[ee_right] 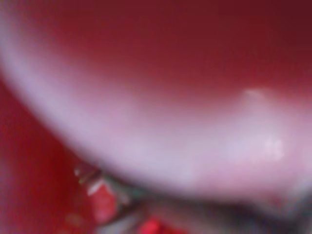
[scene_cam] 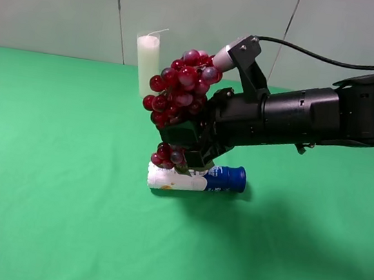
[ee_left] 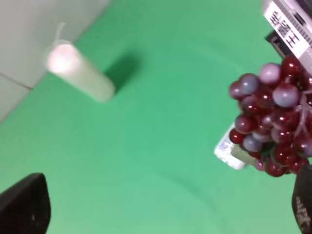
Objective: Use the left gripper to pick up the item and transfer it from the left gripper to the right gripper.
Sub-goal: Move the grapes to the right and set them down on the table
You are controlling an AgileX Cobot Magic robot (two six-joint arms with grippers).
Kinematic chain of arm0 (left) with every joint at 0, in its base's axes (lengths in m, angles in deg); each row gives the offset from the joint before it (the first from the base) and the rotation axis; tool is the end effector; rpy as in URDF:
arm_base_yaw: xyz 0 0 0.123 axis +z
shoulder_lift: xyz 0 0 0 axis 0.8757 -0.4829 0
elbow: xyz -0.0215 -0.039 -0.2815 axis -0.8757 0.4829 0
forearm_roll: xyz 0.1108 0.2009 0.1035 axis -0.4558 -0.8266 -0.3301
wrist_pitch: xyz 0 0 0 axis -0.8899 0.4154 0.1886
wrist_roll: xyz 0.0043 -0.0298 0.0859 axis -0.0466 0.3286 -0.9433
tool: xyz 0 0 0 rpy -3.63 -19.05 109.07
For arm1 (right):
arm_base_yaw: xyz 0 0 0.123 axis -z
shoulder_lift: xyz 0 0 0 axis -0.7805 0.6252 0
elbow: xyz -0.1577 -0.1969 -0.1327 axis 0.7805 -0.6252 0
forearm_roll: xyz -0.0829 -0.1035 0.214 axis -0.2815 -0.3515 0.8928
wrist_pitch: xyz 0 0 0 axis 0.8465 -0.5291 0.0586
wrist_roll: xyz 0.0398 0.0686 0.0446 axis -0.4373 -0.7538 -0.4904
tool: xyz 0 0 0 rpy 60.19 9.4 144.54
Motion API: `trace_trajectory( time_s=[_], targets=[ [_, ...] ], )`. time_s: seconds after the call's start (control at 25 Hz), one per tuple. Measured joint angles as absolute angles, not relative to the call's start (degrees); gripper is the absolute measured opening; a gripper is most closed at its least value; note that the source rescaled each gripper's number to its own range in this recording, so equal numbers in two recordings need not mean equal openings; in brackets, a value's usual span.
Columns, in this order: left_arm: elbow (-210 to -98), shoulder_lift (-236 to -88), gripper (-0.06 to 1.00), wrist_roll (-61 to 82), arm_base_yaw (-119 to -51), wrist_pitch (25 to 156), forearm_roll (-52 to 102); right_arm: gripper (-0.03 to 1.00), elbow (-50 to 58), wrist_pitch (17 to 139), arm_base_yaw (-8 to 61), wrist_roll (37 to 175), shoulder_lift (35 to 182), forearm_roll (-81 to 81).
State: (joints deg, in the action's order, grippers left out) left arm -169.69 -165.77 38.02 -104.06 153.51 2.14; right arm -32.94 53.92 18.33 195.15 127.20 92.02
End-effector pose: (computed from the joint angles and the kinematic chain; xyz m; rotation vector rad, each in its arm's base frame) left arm 0.2003 -0.1677 0.4637 0.9802 2.1055 -0.1083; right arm 0.2293 0.2074 0.2017 -1.1199 1.9266 0.8457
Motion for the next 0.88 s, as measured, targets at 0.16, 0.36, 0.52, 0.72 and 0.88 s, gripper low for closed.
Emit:
trace_trajectory(
  time_s=[0.16, 0.36, 0.52, 0.72, 0.88],
  targets=[
    [-166.8, -161.7, 1.0, 40.5, -104.1, 153.5, 1.0, 0.02, -32.9, 53.9, 18.3, 195.2, 127.2, 92.0],
    [-158.9, -155.4, 1.0, 45.5, -104.1, 153.5, 0.3, 0.02, -32.9, 53.9, 18.3, 195.2, 127.2, 92.0],
    [-151.0, -148.6, 1.0, 49.9, -104.1, 153.4, 0.2, 0.02, -32.9, 53.9, 18.3, 195.2, 127.2, 92.0],
    [-142.5, -139.3, 1.0, 54.8, -104.1, 153.3, 0.2, 0.02, -32.9, 53.9, 18.3, 195.2, 127.2, 92.0],
    [-136.7, -132.4, 1.0, 58.1, -104.1, 153.3, -0.1, 0.02, -32.9, 53.9, 18.3, 195.2, 127.2, 92.0]
  ],
)
